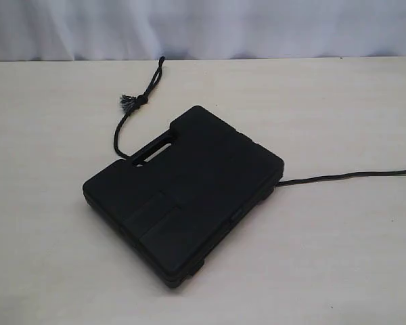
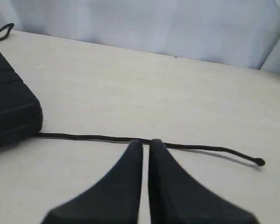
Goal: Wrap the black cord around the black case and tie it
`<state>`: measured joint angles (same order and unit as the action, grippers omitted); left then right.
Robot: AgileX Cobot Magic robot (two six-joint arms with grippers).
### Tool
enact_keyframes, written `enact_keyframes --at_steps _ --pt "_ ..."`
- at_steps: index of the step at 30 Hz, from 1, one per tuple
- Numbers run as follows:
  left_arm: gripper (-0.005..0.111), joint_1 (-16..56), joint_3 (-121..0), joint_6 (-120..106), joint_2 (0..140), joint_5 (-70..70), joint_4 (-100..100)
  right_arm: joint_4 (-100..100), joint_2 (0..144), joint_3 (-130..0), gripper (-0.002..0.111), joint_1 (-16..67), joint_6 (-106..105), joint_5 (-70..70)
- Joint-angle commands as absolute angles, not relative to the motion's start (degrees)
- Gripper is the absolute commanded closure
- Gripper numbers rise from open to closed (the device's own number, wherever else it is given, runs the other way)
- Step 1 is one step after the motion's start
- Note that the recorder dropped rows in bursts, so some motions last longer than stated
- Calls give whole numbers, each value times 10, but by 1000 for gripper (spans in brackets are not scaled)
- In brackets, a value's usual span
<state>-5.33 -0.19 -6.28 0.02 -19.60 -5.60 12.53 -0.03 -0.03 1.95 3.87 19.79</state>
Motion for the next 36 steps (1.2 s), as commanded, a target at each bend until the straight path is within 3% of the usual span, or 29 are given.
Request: enact_keyframes --at_steps 1,6,8,12,17,23,26,28,31,34,36 --pt "107 -54 0 -45 0 -107 -80 183 0 0 104 21 34 137" --pt "107 -54 0 77 0 196 270 62 0 0 104 21 34 39" --pt "107 -54 0 97 0 248 290 4 0 0 104 21 34 15" --pt "107 -54 0 140 0 296 291 -194 0 0 104 21 34 -7" --pt "107 -54 -6 227 0 461 144 -201 0 0 104 21 34 -10" --pt "107 -54 -194 209 257 441 19 -201 0 0 104 21 34 -10" --pt "107 -54 -317 213 428 333 -87 -201 0 0 104 21 34 -5" --pt "107 -52 -447 225 552 80 -178 -201 0 0 104 21 34 15" --pt "107 -52 -590 187 679 -176 -186 -206 0 0 104 21 34 16" --pt "107 -15 -695 -55 822 -367 -66 -220 0 0 104 21 34 16" --pt "107 11 -732 -181 889 -411 63 -220 0 0 104 21 34 16"
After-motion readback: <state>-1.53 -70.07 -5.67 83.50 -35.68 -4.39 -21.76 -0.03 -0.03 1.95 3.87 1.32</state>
